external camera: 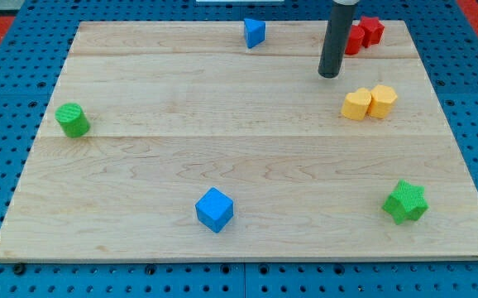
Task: Place the triangle to the top of the cube
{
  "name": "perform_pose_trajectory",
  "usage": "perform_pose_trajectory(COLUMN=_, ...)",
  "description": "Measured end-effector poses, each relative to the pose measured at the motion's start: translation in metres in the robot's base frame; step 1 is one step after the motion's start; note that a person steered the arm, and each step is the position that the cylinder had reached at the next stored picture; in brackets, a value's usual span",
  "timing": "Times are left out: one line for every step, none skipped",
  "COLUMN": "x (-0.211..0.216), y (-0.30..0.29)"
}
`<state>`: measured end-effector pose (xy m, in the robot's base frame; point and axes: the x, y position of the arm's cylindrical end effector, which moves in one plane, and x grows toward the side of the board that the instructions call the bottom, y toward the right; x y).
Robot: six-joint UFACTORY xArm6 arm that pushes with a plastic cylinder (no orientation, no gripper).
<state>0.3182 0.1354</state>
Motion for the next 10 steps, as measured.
perform_pose_trajectory(x=0.0, y=-0.003)
perform_pose_trajectory(x=0.0, y=-0.003)
perform_pose_trajectory(x=-0.042, y=-0.009)
perform_pose_trajectory(x=-0.097, y=-0.04)
perform_pose_trajectory(x=-0.122, y=-0.056)
perform_pose_trajectory(x=-0.12, y=-0.092)
perform_pose_trajectory(x=-0.089, y=-0.133)
perform_pose_trajectory(x=-0.036, y=-0.166)
perform_pose_trajectory(x=-0.034, y=-0.188)
perform_pose_trajectory(x=-0.05, y=-0.201)
